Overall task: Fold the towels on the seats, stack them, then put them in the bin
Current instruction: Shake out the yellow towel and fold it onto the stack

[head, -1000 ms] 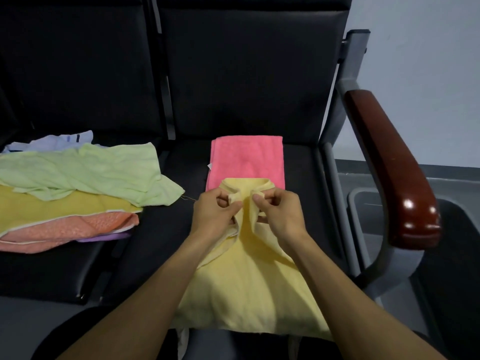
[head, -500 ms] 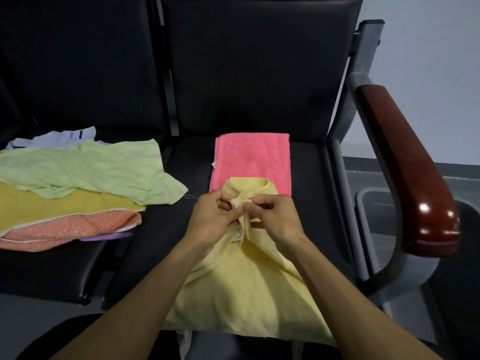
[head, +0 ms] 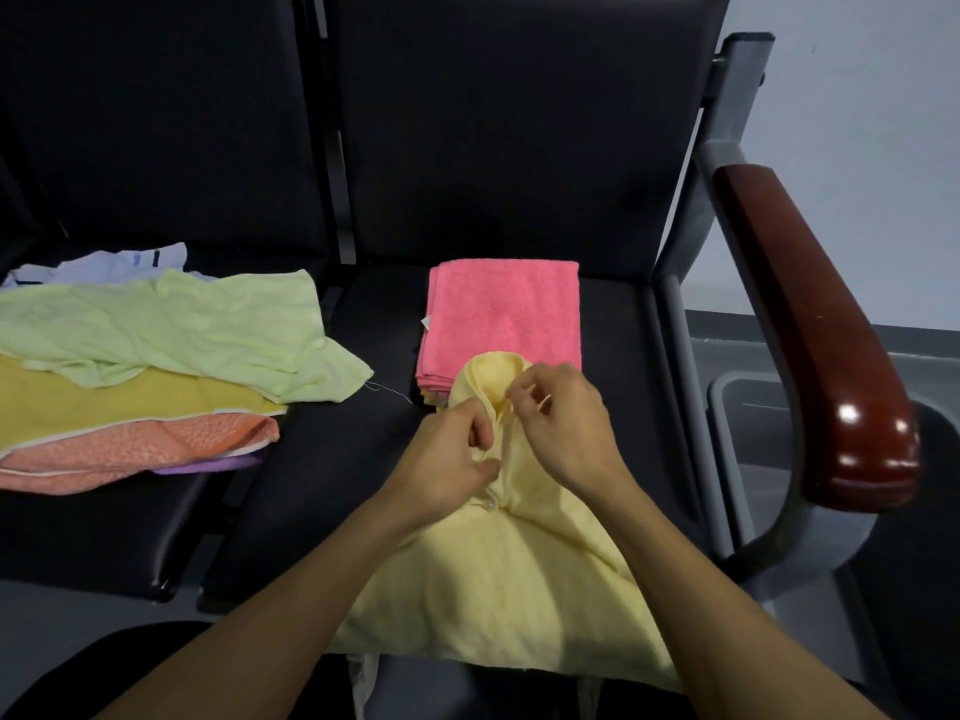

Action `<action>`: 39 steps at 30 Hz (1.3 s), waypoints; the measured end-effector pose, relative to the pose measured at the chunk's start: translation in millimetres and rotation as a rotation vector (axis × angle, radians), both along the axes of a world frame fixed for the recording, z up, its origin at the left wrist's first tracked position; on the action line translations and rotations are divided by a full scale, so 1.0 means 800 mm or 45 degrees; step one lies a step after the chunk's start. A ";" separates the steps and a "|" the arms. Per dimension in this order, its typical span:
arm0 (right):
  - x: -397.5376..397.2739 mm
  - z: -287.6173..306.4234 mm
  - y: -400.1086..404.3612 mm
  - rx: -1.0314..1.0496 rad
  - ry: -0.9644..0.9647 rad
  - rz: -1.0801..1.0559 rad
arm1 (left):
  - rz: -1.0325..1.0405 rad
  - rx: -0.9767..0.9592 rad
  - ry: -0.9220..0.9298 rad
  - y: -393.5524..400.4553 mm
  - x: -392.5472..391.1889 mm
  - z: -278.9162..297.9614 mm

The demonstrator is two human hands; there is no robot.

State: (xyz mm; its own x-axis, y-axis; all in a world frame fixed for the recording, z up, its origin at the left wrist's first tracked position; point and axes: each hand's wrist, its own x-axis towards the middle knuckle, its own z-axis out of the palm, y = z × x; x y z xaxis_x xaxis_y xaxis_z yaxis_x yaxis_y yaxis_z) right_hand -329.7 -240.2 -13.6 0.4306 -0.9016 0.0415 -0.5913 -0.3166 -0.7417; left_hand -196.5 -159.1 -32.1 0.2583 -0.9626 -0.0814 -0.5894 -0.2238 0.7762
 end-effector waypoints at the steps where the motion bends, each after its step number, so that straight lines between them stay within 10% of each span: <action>1: -0.001 -0.002 -0.002 -0.059 0.056 0.036 | -0.063 0.009 -0.019 0.002 -0.004 -0.001; 13: -0.018 -0.021 -0.014 -0.279 0.626 0.140 | -0.639 0.277 -0.136 0.017 -0.013 -0.002; 27: -0.040 -0.004 -0.013 -0.148 0.557 0.390 | 0.255 0.042 -0.256 0.013 0.086 0.018; 39: -0.047 -0.012 -0.008 -0.313 0.536 0.435 | 0.337 0.016 -0.310 0.004 0.086 0.018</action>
